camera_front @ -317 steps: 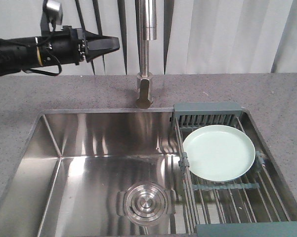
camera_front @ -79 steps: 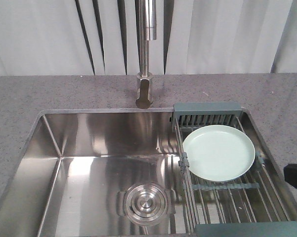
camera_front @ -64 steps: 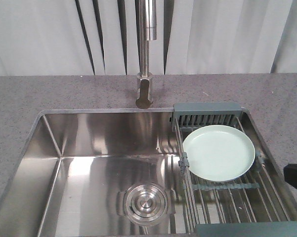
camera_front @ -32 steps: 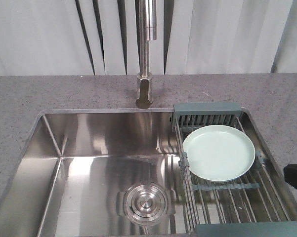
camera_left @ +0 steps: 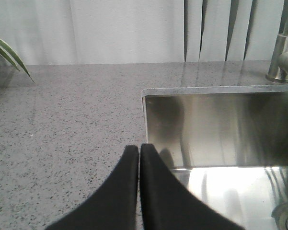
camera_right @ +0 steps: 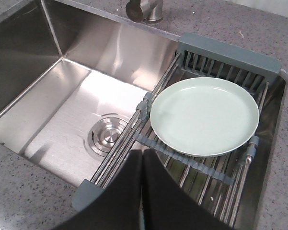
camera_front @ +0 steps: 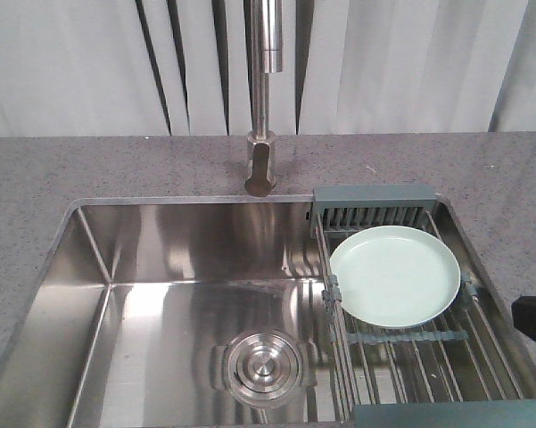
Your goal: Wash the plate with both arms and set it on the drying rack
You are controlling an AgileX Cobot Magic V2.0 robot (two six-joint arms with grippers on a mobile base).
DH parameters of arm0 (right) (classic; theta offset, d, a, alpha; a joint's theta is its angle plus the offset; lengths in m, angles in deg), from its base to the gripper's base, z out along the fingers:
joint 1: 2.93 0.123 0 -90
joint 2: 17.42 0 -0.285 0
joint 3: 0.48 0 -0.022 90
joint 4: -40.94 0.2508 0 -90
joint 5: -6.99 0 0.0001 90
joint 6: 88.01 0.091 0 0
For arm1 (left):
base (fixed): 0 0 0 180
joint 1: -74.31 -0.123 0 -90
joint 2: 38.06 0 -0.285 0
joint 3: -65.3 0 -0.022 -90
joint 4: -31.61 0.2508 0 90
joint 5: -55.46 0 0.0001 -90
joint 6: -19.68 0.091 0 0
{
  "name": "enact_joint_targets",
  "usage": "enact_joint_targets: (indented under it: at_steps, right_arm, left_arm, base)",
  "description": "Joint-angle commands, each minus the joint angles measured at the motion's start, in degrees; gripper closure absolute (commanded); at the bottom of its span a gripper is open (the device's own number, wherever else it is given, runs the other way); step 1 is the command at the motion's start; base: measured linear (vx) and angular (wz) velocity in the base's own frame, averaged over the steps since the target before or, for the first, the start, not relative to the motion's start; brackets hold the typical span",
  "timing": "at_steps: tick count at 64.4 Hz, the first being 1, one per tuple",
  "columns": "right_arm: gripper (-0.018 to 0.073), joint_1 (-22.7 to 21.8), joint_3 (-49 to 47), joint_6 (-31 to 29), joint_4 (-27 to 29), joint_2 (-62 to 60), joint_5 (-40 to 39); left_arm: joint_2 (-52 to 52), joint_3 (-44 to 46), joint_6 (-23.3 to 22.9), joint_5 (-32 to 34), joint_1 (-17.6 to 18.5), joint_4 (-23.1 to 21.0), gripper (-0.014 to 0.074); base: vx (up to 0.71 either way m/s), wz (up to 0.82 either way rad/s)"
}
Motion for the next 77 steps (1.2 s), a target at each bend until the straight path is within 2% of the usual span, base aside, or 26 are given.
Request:
enact_joint_targets:
  at_steps: [1,20,31,37,49,54,58,77]
  right_arm:
    - [0.0566,-0.08,-1.39,-0.24,1.12,0.11,-3.07]
    - [0.0566,-0.08,-0.80,-0.24,1.29,-0.01,-3.15]
    - [0.0566,-0.08,5.33,-0.29,-0.35,-1.88,-4.93]
    - [0.0566,-0.08,10.61,0.21,-1.89,-4.81,-8.98]
    - [0.0566,-0.08,20.95,1.22,-3.67,-13.27,-24.87]
    - [0.0566,-0.08,25.55,5.27,-6.08,-17.01,-29.49]
    - [0.0566,-0.14,28.66,10.78,-9.42,-20.21,-31.53]
    - [0.0566,-0.19,38.61,33.05,-26.11,-31.61,-35.45]
  left_arm:
    - [0.90,-0.98,0.06,3.93,0.27,-0.47,0.0603]
    - [0.90,-0.98,0.06,3.93,0.27,-0.47,0.0603]
    - [0.90,-0.98,0.06,3.93,0.27,-0.47,0.0603]
    - [0.90,-0.98,0.06,3.93,0.27,-0.47,0.0603]
    - [0.90,-0.98,0.06,3.93,0.27,-0.47,0.0603]
    - [0.90,-0.98,0.06,3.93,0.27,-0.47,0.0603]
    - [0.90,-0.98,0.06,3.93,0.27,-0.47,0.0603]
    - [0.90,-0.98,0.06,3.93,0.27,-0.47,0.0603]
  base:
    - [0.00,0.00]
    - [0.00,0.00]
    - [0.00,0.00]
    - [0.00,0.00]
    - [0.00,0.00]
    - [0.00,0.00]
    - [0.00,0.00]
    - [0.00,0.00]
